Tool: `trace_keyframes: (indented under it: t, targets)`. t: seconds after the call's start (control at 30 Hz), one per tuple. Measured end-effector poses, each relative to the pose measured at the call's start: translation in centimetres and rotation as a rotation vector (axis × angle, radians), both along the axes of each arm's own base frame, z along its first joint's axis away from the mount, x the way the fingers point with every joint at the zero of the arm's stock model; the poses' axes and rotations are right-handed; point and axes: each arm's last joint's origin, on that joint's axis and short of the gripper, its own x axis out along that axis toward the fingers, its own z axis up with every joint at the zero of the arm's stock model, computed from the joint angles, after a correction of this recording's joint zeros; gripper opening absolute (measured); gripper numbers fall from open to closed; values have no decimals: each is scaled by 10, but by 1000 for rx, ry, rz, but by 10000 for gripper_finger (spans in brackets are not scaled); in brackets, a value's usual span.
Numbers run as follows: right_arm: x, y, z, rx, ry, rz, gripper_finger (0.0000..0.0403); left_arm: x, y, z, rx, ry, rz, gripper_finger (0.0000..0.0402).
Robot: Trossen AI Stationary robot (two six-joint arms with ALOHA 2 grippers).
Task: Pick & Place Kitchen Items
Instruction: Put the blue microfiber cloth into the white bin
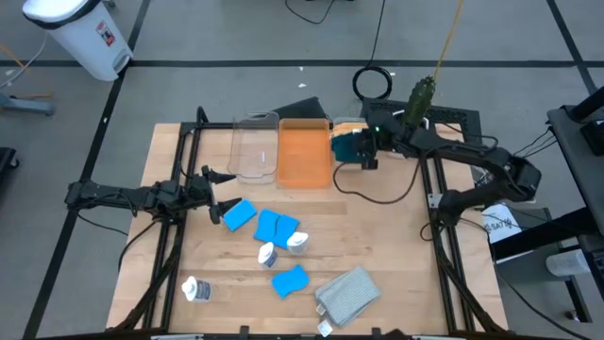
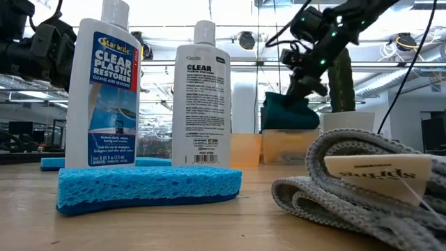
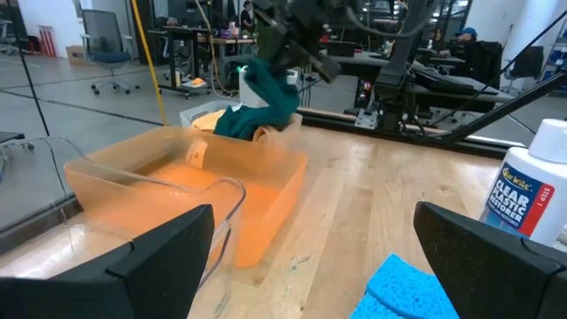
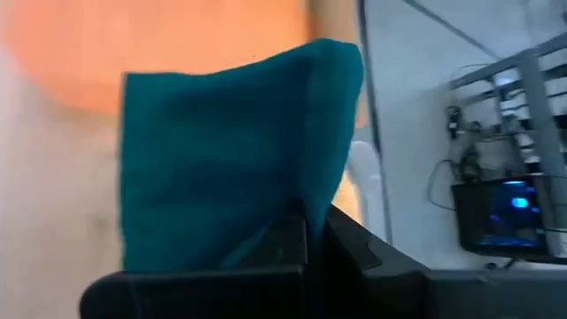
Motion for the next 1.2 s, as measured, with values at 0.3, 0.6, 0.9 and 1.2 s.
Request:
trace_keyframes:
  t: [0.3,0.6,0.9,1.2]
  targets:
    - [-2,-36,-27,19,63,-80,0,0,0,0,0,0,0,395]
    - [4,-40,-42,32,114,-57,0,0,0,0,0,0,0,395]
    - [10,-31,-20,-190,130,-35,0,0,0,0,0,1,0,395]
    - [-1,-24,43,-593,-17,-84,0,0,0,0,0,1,0,395]
